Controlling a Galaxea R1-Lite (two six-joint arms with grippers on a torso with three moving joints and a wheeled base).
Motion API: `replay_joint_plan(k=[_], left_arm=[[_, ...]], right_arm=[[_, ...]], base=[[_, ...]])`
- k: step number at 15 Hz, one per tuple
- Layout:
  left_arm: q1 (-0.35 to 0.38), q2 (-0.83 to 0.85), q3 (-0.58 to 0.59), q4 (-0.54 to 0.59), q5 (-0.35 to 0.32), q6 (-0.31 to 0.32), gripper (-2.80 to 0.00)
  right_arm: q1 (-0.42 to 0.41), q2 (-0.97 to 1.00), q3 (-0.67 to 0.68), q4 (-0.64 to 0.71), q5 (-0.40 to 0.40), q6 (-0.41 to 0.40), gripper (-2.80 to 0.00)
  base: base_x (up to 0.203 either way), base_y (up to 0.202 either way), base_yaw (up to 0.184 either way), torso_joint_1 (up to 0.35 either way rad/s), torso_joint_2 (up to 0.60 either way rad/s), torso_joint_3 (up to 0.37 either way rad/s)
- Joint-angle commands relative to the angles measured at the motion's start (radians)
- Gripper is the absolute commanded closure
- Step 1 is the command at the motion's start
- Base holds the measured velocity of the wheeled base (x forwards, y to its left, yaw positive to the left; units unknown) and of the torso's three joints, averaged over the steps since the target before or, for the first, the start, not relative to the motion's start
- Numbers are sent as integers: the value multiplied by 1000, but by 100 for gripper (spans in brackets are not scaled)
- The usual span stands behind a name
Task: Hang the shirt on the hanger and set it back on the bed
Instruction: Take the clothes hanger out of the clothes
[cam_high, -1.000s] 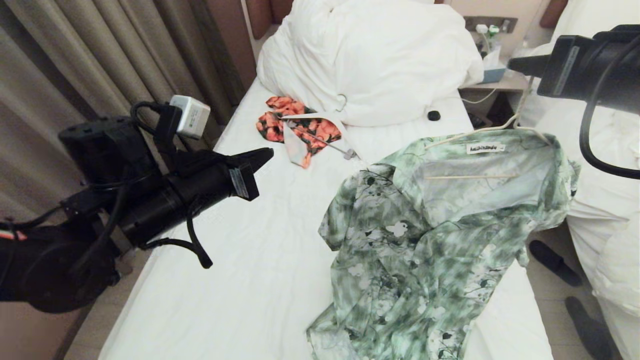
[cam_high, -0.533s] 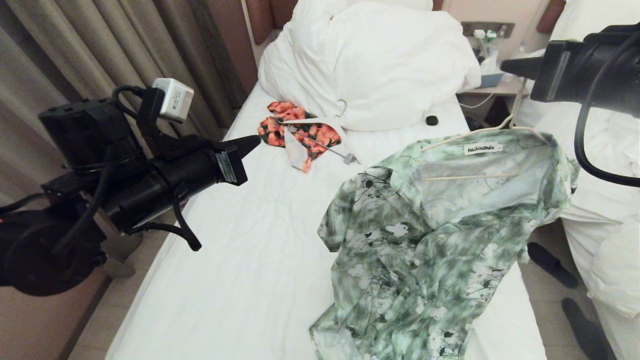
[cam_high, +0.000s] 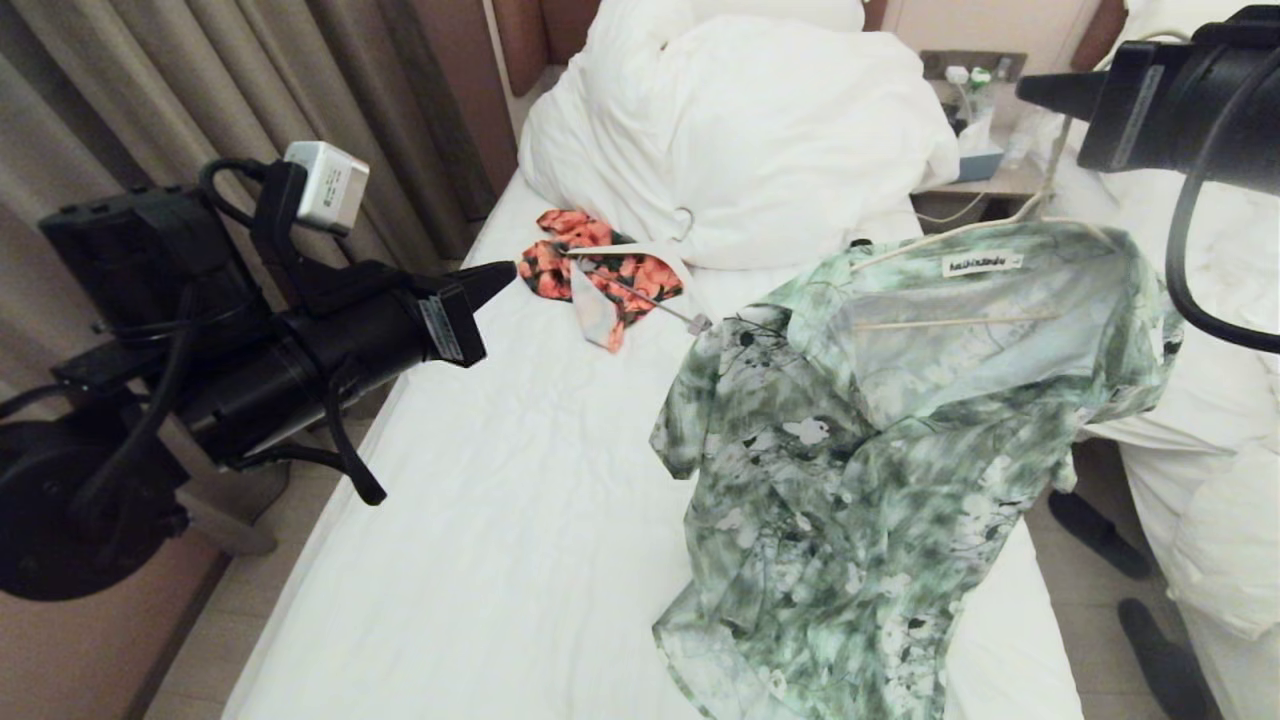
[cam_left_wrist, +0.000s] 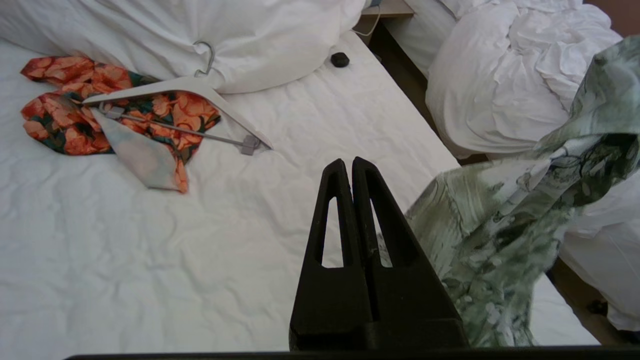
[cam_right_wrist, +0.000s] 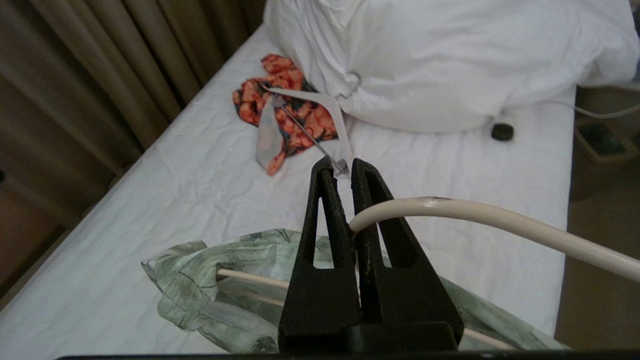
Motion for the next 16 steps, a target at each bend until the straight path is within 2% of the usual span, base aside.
replay_joint_plan(k=[1,3,8,11,16], left_arm=[[-2,-1,1,-5,-1,0,0],[-11,-4,7,-5,-1,0,0],[-11,-7,10,-5,-1,0,0],[10,-49,35,0,-77,3,0],[53,-62,9,42,-81,3,0]], right_arm=[[-1,-12,-8,-3,12,-7,0],[-6,-20,-30,-34,51,-12,0],[-12,4,-199,-21,56,-36,0],[-18,24,-246,2,29,-93,0],[-18,88,-377,0,-9,-110,0]], base=[[0,0,0,0,0,0],[0,0,0,0,0,0],[0,0,0,0,0,0],[0,0,0,0,0,0],[0,0,0,0,0,0]])
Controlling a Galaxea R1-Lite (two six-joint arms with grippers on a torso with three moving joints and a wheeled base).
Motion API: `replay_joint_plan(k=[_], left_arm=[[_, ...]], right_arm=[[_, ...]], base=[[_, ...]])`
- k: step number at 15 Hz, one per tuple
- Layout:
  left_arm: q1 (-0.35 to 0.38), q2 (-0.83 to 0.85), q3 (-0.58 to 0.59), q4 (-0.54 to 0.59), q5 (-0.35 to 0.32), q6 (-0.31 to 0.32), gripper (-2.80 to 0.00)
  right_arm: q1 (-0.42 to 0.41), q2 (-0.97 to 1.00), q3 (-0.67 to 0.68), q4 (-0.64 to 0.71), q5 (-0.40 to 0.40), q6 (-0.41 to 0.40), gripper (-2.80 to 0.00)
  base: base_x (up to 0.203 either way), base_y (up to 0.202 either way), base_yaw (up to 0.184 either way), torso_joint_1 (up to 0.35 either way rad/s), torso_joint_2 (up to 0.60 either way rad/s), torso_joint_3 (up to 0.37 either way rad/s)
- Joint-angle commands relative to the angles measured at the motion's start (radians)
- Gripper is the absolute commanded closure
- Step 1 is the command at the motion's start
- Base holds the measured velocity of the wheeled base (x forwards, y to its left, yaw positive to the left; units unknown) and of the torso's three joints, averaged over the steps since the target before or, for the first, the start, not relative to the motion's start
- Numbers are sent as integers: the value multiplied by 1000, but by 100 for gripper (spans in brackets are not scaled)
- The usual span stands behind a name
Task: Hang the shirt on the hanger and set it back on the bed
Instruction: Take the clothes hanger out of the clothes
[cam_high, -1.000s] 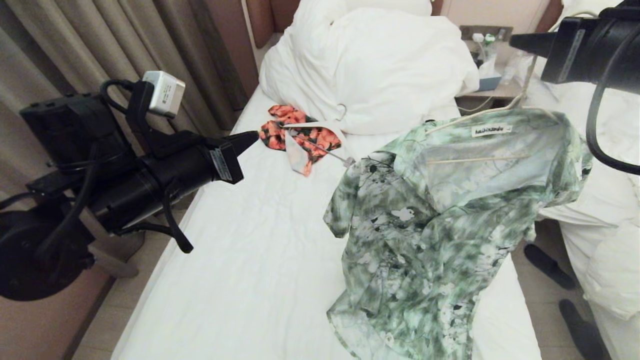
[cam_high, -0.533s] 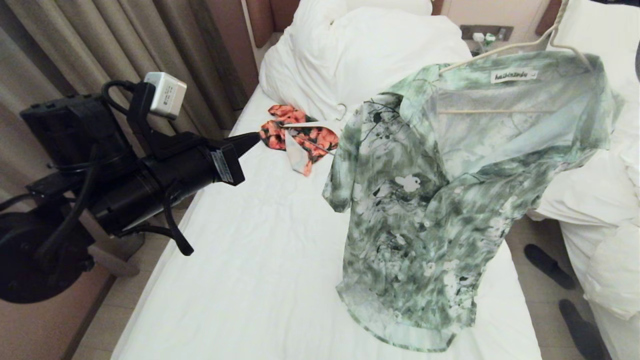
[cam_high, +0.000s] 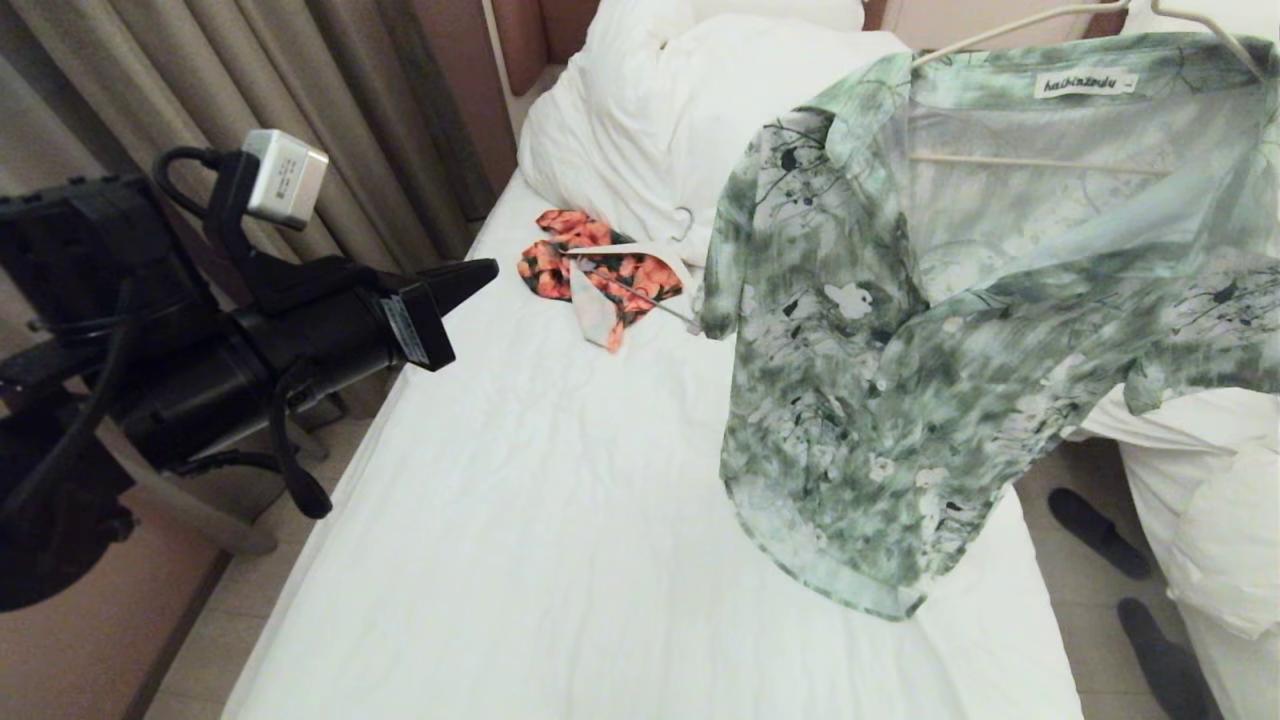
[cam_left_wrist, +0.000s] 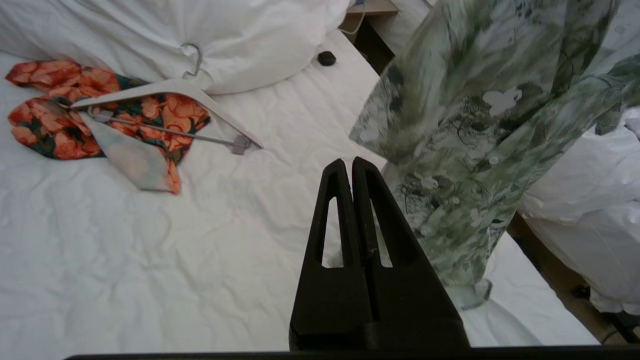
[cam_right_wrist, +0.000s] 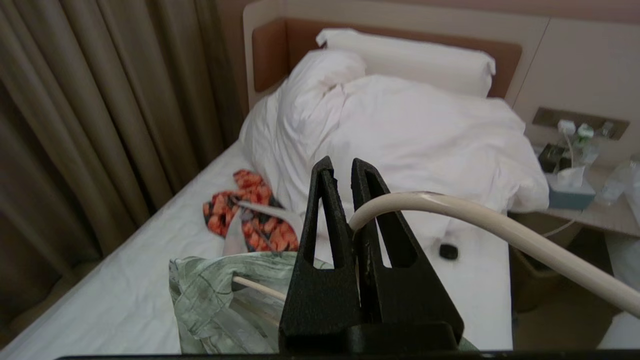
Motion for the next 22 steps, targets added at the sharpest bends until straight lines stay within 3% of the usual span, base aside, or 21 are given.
replay_joint_plan(k=[1,7,14,18,22], left_arm=[[8,-3,-7,-4,-2,-2,0],[8,-4,-6,-6,-4,-4,0],[5,-5,-1,-1,-10,-4,0],[5,-7,0,-1,-11,-4,0],[10,-13,-3,-2,-18,-4,0]], right_arm=[[0,41,-51,-3,0,-2,0],[-9,62,-97,33,32,15,0],[-44,48,-224,241,280,229,0],[-52,40,-225,248,359,236,0],[-49,39,-231,249,379,233,0]], base=[[0,0,0,0,0,0],[0,0,0,0,0,0],[0,0,0,0,0,0],[0,0,0,0,0,0],[0,0,0,0,0,0]])
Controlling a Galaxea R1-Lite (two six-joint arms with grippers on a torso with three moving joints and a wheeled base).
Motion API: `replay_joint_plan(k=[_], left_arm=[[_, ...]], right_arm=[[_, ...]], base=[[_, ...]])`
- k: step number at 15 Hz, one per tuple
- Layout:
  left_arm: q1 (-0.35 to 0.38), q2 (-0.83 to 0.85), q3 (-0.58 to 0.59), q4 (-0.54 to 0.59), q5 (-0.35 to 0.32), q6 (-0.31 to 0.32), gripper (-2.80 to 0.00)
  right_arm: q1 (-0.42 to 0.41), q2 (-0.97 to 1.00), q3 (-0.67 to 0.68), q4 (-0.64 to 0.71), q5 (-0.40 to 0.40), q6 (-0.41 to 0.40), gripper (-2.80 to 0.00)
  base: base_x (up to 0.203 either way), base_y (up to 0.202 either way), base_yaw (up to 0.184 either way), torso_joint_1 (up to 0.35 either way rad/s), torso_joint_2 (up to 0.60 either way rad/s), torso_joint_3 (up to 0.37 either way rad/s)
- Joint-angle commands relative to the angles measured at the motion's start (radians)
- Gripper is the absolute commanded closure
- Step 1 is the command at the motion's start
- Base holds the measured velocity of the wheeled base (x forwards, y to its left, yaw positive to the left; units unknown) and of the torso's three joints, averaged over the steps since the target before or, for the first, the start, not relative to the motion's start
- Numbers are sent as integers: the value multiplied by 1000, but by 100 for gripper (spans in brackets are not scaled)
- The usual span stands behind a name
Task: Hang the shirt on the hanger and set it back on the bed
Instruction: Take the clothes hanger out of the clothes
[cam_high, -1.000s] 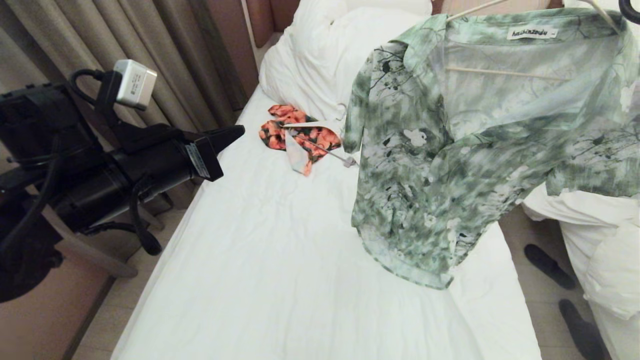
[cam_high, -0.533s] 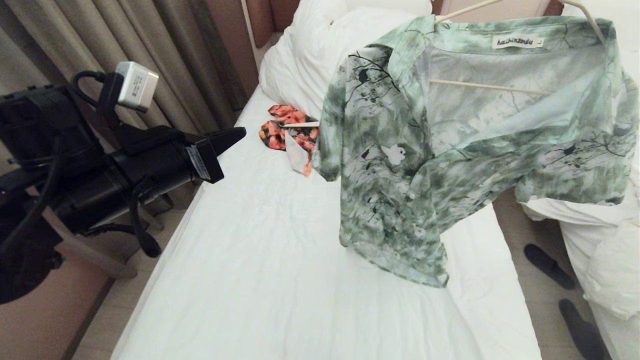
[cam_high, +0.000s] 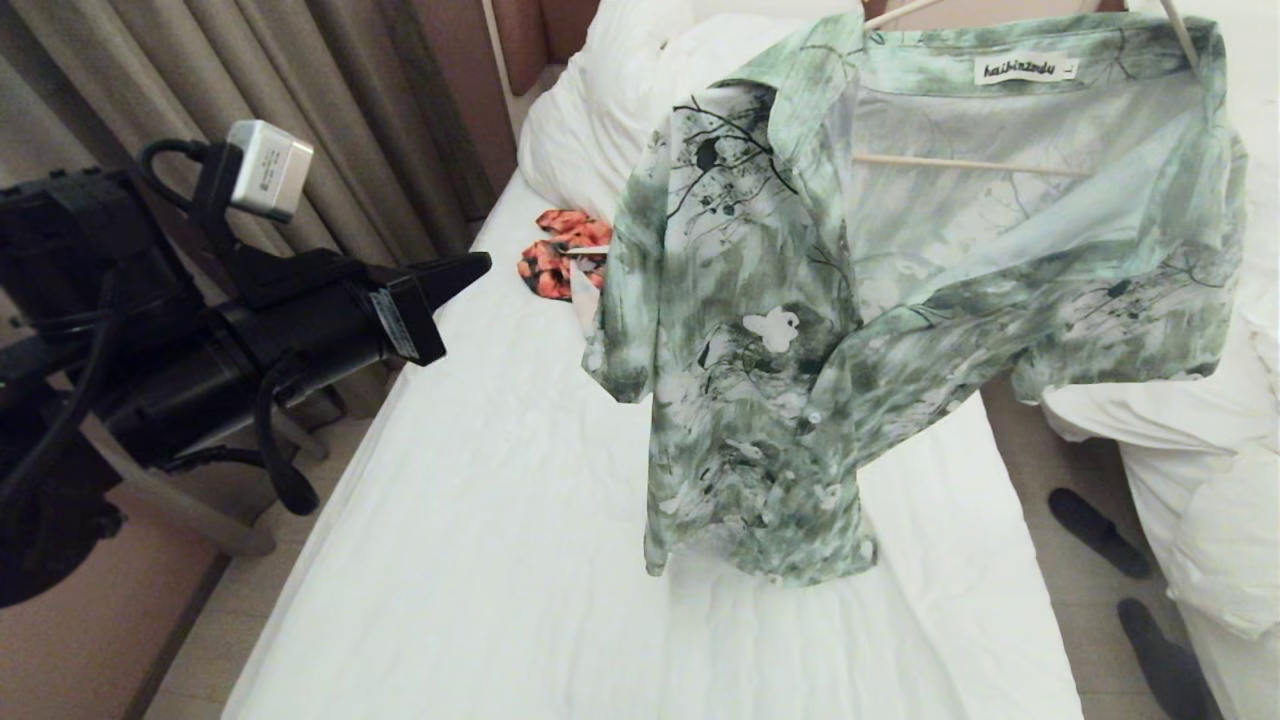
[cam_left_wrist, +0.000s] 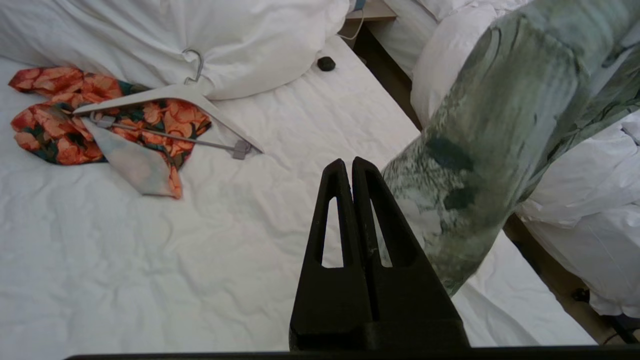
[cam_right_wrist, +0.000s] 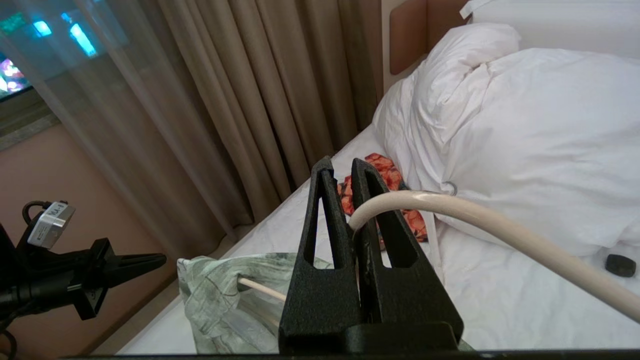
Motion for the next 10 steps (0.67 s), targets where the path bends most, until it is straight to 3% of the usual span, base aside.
replay_joint_plan(k=[1,10], left_arm=[[2,-3,-1,-4,-2,0,0],[8,2,1,-9,-2,-4,0]], right_arm=[[1,-2,0,-1,3,0,0],[-1,-11,1,16,3,-6,0]], base=[[0,0,0,0,0,0],[0,0,0,0,0,0]])
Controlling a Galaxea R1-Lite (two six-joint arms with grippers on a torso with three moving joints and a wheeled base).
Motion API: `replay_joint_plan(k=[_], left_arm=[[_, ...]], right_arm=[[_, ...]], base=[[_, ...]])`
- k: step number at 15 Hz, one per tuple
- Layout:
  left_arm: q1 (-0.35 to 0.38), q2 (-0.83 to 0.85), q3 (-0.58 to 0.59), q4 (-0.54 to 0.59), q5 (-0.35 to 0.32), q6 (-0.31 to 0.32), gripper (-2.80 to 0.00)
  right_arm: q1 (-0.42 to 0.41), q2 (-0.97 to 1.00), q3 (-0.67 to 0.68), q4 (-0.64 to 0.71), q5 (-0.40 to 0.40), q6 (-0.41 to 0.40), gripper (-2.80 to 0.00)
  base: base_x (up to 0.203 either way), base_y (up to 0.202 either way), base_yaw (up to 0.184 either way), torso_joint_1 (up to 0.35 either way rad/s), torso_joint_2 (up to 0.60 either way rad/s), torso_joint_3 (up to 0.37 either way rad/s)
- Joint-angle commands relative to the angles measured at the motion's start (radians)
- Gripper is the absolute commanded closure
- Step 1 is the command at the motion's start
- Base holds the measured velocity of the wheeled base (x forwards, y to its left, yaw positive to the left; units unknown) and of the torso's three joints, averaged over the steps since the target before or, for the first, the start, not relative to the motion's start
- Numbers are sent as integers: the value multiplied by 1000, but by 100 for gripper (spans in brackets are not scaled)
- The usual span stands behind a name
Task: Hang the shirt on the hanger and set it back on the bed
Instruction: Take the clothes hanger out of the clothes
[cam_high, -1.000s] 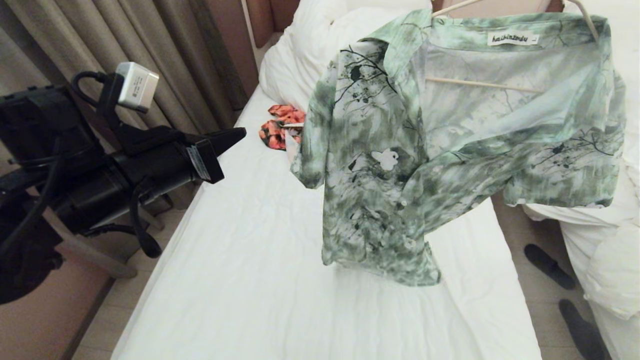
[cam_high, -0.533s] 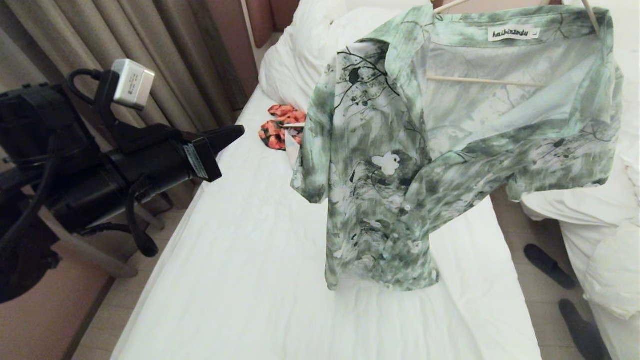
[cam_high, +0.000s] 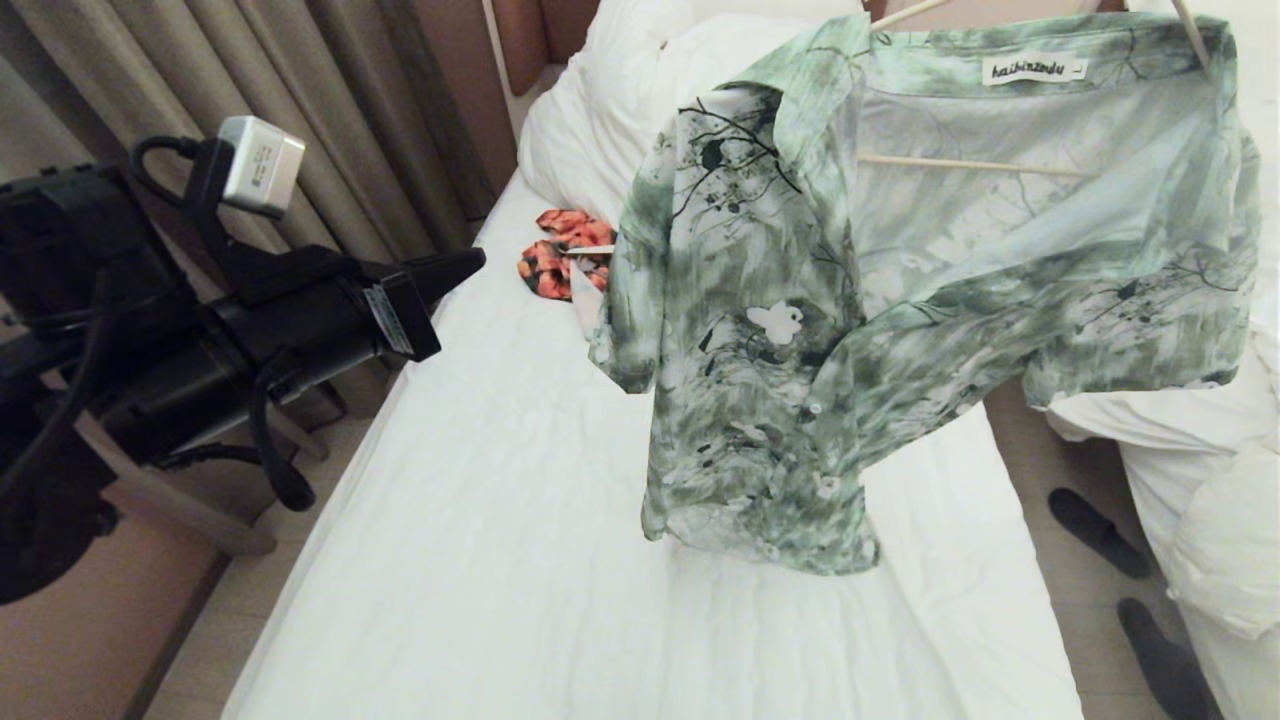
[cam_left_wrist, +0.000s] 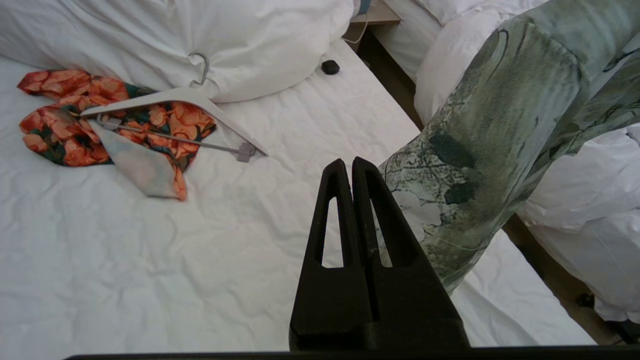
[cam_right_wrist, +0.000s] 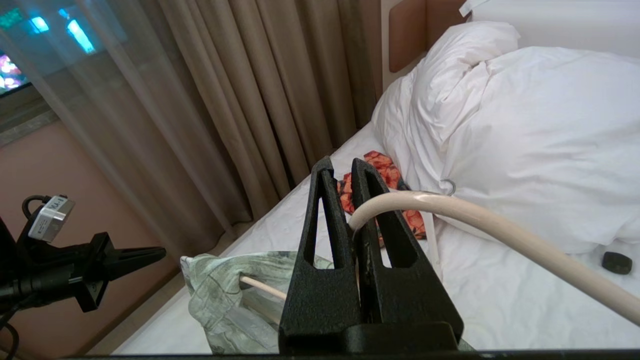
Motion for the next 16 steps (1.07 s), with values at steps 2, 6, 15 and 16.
replay_joint_plan(k=[2,6,15,16], left_arm=[[-1,5,3,-4,-2,0,0],[-1,8,1,-4,-2,0,0],[-119,26,-31,7,78,-104,0],[-145,36,-27,8,91,-107,0]], right_arm=[[0,-3,0,0,2,0,0],[-1,-2,3,0,1,0,0],[-1,17,15,43,-9,4,0],[-1,19,33,43,-9,5,0]], base=[[0,0,0,0,0,0],[0,0,0,0,0,0],[0,0,0,0,0,0],[0,0,0,0,0,0]])
